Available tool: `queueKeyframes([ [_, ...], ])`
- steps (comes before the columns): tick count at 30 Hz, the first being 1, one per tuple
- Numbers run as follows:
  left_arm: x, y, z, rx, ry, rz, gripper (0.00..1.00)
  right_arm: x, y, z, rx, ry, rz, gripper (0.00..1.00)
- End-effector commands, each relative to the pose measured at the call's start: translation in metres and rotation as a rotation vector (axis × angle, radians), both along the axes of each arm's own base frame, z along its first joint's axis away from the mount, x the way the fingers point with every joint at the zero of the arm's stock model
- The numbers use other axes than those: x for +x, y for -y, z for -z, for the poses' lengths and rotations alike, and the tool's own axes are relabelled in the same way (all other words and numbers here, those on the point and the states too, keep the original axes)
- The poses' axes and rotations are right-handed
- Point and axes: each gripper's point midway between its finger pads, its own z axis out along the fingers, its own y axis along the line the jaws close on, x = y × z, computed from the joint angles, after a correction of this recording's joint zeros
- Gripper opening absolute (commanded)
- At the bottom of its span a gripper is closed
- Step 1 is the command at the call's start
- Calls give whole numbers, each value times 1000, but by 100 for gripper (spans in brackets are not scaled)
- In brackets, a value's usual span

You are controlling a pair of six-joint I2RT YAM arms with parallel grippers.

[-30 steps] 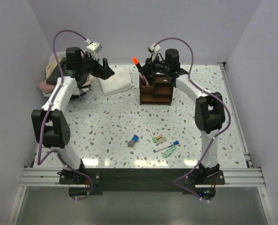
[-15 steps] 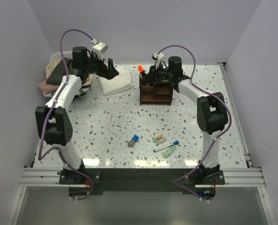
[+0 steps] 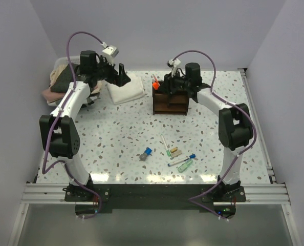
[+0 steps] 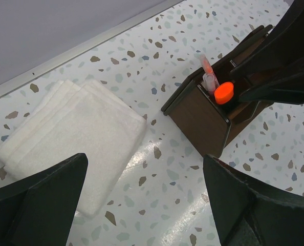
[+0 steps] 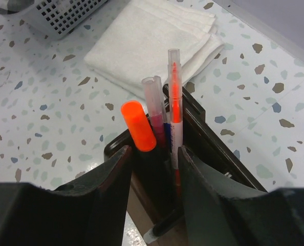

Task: Sort the stationery into containers
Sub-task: Place the pen in the storage box, then pick up the pen from the center of the board.

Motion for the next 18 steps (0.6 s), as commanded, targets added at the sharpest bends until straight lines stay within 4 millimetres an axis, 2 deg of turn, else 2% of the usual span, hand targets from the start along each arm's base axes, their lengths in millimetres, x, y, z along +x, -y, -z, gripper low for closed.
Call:
queueKeyframes([
  [1, 8, 6, -26, -7, 89, 16, 100, -10, 7, -57, 6, 100, 20, 47],
  [4, 9, 6, -30, -9, 103, 18, 100, -15, 12, -55, -25, 101, 23, 48],
  [7, 6, 6, -38, -6, 124, 23, 100, -25, 19, -63, -69, 115, 7, 49],
  [8, 4, 5, -39, 0, 127, 28, 100, -34, 19, -73, -77, 134, -17, 49],
  [9, -1, 6, -44, 6, 138, 34, 100, -47, 23, -68, -111, 101, -44, 49],
  [12, -12, 0, -36, 34, 142, 7, 100, -87, 32, -42, -205, 19, -125, 49],
  [13, -12, -7, -33, 46, 139, -35, 100, -102, 32, -23, -226, -55, -123, 49],
  [15, -15, -12, -37, 48, 147, -78, 100, -119, 45, 1, -287, -189, -37, 47],
  [16, -16, -18, -29, 57, 130, -118, 100, -133, 43, 17, -297, -285, 17, 46],
  [18, -20, -22, -35, 57, 148, -145, 100, -146, 48, 32, -342, -359, 105, 45],
])
